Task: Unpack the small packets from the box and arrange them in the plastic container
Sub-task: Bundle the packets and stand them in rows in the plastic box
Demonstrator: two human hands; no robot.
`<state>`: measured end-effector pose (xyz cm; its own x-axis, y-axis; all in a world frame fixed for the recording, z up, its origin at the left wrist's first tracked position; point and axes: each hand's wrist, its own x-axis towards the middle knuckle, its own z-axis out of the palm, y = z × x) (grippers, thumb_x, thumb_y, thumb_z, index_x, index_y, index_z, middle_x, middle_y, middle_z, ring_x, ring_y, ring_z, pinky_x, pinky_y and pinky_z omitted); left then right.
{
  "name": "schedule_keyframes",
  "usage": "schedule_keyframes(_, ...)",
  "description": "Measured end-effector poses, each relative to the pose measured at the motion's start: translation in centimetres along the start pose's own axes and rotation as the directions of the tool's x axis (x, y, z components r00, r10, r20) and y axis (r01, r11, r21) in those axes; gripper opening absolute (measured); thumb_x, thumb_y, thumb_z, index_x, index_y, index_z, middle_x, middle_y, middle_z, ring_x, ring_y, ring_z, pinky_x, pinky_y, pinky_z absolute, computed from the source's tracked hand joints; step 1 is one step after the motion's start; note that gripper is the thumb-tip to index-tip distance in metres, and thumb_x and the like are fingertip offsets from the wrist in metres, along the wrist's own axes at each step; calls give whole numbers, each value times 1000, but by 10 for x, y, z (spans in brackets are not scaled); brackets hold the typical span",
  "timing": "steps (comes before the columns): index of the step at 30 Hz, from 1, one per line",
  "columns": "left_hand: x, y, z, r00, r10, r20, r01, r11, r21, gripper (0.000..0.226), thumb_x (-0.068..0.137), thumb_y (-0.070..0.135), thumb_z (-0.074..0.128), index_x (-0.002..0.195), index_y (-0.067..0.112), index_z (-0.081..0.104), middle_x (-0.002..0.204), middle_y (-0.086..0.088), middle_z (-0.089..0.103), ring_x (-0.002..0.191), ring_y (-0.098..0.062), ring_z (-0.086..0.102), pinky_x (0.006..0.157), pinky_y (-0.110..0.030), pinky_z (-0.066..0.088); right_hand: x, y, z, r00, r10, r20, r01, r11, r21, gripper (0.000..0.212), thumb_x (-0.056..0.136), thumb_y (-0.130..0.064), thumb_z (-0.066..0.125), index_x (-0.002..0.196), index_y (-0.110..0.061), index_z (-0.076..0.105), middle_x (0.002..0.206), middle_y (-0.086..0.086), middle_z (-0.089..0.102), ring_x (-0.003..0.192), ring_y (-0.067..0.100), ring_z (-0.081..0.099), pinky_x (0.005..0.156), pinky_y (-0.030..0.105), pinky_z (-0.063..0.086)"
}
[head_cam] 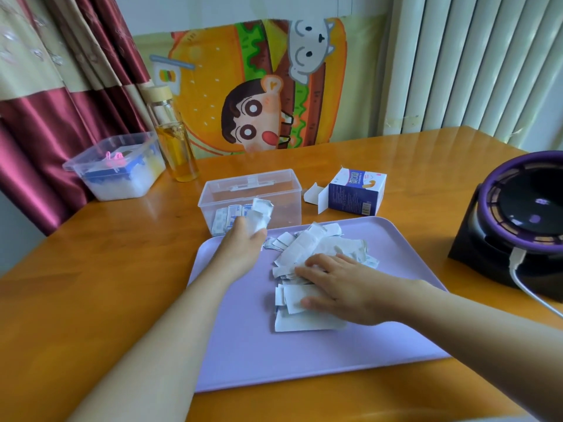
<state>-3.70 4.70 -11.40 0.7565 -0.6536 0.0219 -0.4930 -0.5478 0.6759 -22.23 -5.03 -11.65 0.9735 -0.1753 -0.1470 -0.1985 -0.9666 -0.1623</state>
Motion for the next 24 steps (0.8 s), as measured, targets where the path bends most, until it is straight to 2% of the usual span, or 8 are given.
schedule_keyframes(2,-5,-1,-14,986,-109,129,155,887,-434,26,82,50,54,86,24,50,88,-10,59,75,-24,57,61,-25,41,0,-3,-13,998,42,-50,-36,994,108,58,94,-55,32,146,-30,25,148,-3,30,136,22,29,116,36,16)
schedule_keyframes(4,-20,4,-22,916,-85,391,373,537,-757,14,89,30,54,84,18,53,67,-1,51,50,-12,47,48,-21,37,3,-6,-29,975,98,-200,-42,963,267,52,95,-48,41,143,-28,33,144,-3,40,130,17,38,108,31,29)
schedule_keyframes(6,-42,13,-27,810,6,586,561,277,-780,11,81,26,53,81,15,53,57,2,42,38,-8,36,42,-16,29,11,-11,-44,934,182,-307,21,831,556,45,95,-37,49,138,-26,41,131,-2,54,119,13,51,102,29,39)
schedule_keyframes(8,-57,15,-25,728,106,678,654,193,-732,18,73,31,55,78,14,54,57,2,38,37,-8,31,43,-15,25,20,-16,-53,941,249,-231,81,495,865,45,91,-29,57,134,-25,46,119,0,62,108,17,59,98,35,47)
schedule_keyframes(10,-68,16,-20,672,156,724,702,178,-689,20,75,34,55,80,15,54,58,2,37,38,-7,30,41,-15,24,28,-21,-52,973,215,-88,40,217,975,43,87,-21,63,129,-19,51,109,4,64,95,19,61,86,33,51)
schedule_keyframes(13,-77,14,-16,654,185,733,709,186,-680,18,78,33,54,84,17,51,61,1,39,41,-7,33,40,-15,28,36,-28,-42,984,169,-64,50,88,995,20,82,-5,66,102,-2,62,84,11,63,76,23,59,68,25,55)
schedule_keyframes(17,-85,9,-18,745,112,658,610,285,-739,21,84,22,52,93,4,60,68,-5,60,52,-13,58,45,-22,49,41,-27,-33,948,299,-107,78,106,991,17,73,-5,75,81,-6,60,75,12,61,70,22,59,71,31,51)
schedule_keyframes(24,-93,2,-15,887,81,455,374,454,-809,17,93,3,49,103,7,63,84,-4,72,75,-13,71,60,-22,56,38,-24,-24,948,318,-35,-13,147,989,43,72,-18,77,103,7,63,84,15,63,64,12,52,62,22,45)
